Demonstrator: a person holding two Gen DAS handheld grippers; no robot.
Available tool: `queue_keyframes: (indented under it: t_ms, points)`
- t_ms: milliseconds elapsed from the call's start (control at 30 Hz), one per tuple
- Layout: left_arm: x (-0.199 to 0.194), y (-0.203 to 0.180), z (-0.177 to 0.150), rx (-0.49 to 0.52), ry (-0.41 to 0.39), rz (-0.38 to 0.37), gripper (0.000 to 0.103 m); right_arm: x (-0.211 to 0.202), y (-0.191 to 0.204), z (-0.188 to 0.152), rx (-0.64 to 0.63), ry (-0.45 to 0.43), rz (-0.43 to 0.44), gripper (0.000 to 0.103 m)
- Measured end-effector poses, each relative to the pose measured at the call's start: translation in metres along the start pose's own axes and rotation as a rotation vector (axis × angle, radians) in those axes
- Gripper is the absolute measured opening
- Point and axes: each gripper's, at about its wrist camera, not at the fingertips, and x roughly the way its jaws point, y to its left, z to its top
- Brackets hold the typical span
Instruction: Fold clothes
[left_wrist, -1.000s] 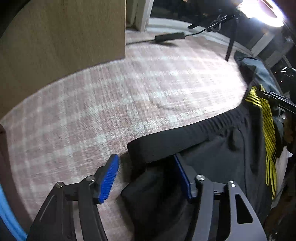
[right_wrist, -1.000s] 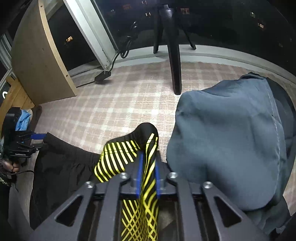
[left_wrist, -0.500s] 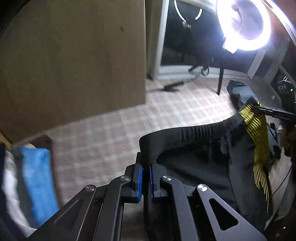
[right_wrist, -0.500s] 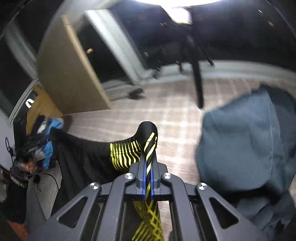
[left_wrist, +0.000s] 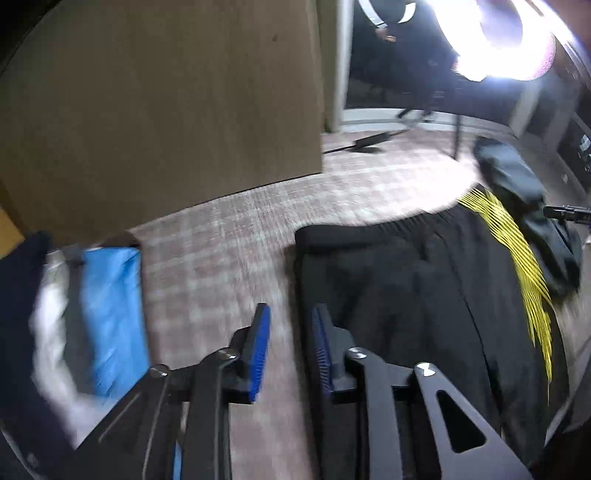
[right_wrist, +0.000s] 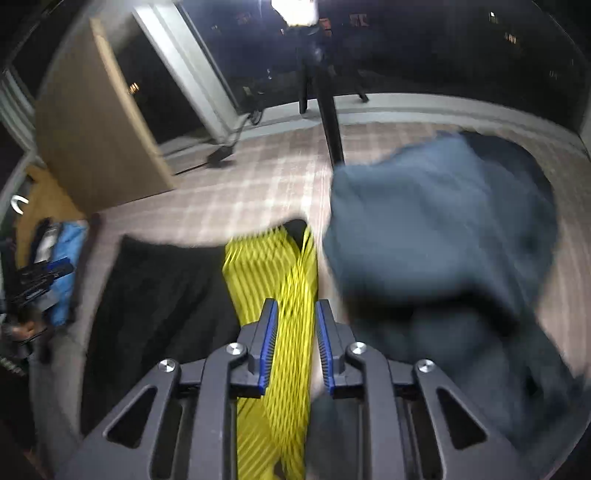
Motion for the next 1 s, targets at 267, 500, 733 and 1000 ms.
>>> queue_keyframes:
  t_ms: [267, 500, 733, 1000]
  points:
    - [-0.092, -0.069, -0.099, 0.006, 0.003, -0.101, 0.029, -0.062, 0.007, -0.184, 0.021, 0.118, 0.029, 0.030]
    - [-0.102, -0.144, -0.149, -0.005, 0.053, -0.127, 0.032, -0.048, 0.024, -0.269, -0.110, 0.202, -0.024, 0.030]
    - [-0.095, -0.214, -0.174, 0.010, 0.102, -0.158, 0.032, -0.054, 0.030, -0.272, -0.227, 0.225, 0.010, 0.002]
    - [-0.082, -0.305, -0.176, 0.087, 0.098, -0.281, 0.032, -0.097, -0.002, -0.244, -0.149, 0.243, 0.154, 0.029]
